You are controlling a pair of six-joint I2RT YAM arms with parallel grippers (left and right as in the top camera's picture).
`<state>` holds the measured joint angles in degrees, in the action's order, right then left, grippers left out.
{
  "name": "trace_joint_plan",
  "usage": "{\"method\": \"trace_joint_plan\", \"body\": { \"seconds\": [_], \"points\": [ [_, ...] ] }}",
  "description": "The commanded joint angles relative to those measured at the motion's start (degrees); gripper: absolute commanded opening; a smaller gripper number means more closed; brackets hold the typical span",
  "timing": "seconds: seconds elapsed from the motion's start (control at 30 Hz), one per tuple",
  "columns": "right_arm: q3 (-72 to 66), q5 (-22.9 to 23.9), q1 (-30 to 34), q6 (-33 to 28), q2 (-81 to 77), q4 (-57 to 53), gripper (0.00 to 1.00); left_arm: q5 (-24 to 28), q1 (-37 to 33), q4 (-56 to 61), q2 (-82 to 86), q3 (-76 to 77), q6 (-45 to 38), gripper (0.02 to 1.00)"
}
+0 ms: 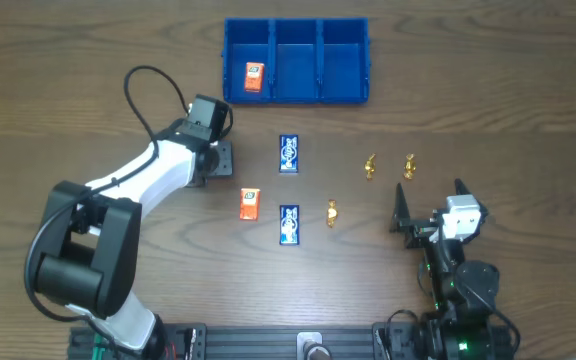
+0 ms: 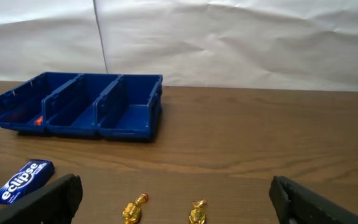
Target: Sort Candies Into Trays
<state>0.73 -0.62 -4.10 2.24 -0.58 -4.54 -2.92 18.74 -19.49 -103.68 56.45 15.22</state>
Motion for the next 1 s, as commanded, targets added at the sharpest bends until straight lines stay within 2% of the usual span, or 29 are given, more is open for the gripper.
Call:
{"method": "trace_joint_plan", "body": {
  "seconds": [0.03,0.1,0.27,0.4,0.5,0.67,0.77,1.0],
  "points": [
    [-0.28,0.11,-0.33,-0.83,0.42,-0.17,0.998,0.68,-0.39,-0.04,-1.22,-0.31,-1.05,0.378],
    [-0.28,0.11,-0.33,-0.83,0.42,-0.17,0.998,1.03,-0.39,0.28,-1.22,-0.26,-0.87,0.343],
    [-0.28,0.11,-0.33,-0.83,0.42,-0.20,0.998,1.49,-0.22,-3.10,-0.42,5.05,0.66,0.327],
    [-0.28,0.11,-0.33,-0.81,0.42,-0.17,0.998,-2.45,3.21,-14.03,1.77,21.68,1.33,0.329],
    [-0.28,0.11,-0.33,-0.83,0.42,-0.20,0.998,-3.69,4.90,-15.93,1.38,33.18,1.05,0.336],
    [-0.28,0.11,-0.33,-0.83,0.42,-0.20,0.998,-2.93,4.17,-16.13,-5.53,47.58,1.03,0.351],
    [-0.28,0.11,-0.33,-0.83,0.42,-0.17,0.998,-0.44,3.63,-17.49,-11.76,53.94,0.59,0.354],
    [-0.28,0.11,-0.33,-0.81,0.42,-0.20,0.998,-0.04,2.67,-19.67,-20.83,57.72,0.85,0.375]
  ]
}}
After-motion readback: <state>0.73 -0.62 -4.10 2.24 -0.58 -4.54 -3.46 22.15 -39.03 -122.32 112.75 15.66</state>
